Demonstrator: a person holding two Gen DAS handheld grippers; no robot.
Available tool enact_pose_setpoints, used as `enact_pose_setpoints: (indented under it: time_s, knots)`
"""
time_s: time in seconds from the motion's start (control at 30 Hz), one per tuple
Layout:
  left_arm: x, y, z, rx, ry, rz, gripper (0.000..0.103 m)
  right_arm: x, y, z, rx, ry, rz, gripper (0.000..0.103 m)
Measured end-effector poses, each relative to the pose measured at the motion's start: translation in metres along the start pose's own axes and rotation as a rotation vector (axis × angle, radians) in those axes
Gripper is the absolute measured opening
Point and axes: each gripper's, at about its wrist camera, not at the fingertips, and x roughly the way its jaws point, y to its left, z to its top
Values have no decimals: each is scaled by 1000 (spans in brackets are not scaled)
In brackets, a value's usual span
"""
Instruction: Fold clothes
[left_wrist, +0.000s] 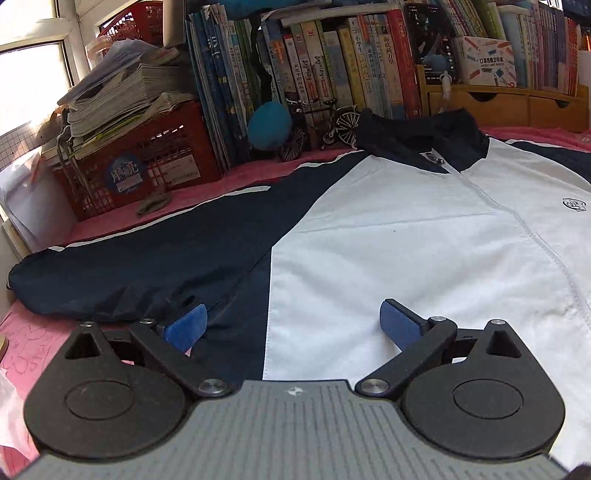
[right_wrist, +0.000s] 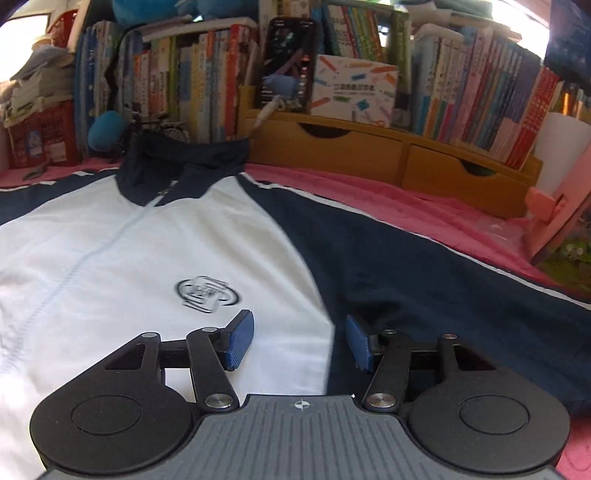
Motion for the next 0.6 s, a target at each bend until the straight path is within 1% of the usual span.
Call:
enact_pose_setpoints:
  time_s: [0.03,0.07,0.1,0.17,0.23,0.27,0.3,0.33,0.37,0.4,0.47,0.5,0.53,0.57,0.6]
  knots:
    - [0,1,0,-5,3,-3,103,5,-24,-2,31,0,-55,57]
    - [0,2,-1,-10,6,-4,103,10,-47,-4,62,-2,-118,67]
    - [0,3,-1,-16,9,-6,103,15,-74,-5,115,5,-175,72]
    - [1,5,0,-19,12,-7,103,20,-130,-10,243,24,-290,74]
    - [1,5,1,-17,13,-8,103,22,-169,-12,276,49,-482,74]
    - [1,5,1,-14,12,-6,103,22,-182,-13,251,89,-603,74]
    - [1,4,2,-9,11,-3,103,23,-192,-12,211,138,-731,63]
    - [1,3,2,-2,8,3,103,20,-196,-11,183,160,-788,56]
    - [1,2,2,6,5,10,103,11,-193,-9,181,135,-764,54]
    - [0,0,2,14,2,16,103,-1,-189,-7,188,96,-719,54]
    - [-1,-3,2,32,-5,32,103,-18,-170,4,233,29,-555,56]
    - [-1,-5,2,42,-9,40,103,-22,-158,13,270,4,-426,61]
    - [-1,-6,1,49,-11,45,103,-21,-146,21,315,-1,-257,64]
    - [-1,-6,1,51,-12,47,103,-18,-133,28,359,1,-78,71]
    - [-1,-6,1,48,-11,44,103,-11,-117,35,394,15,89,73]
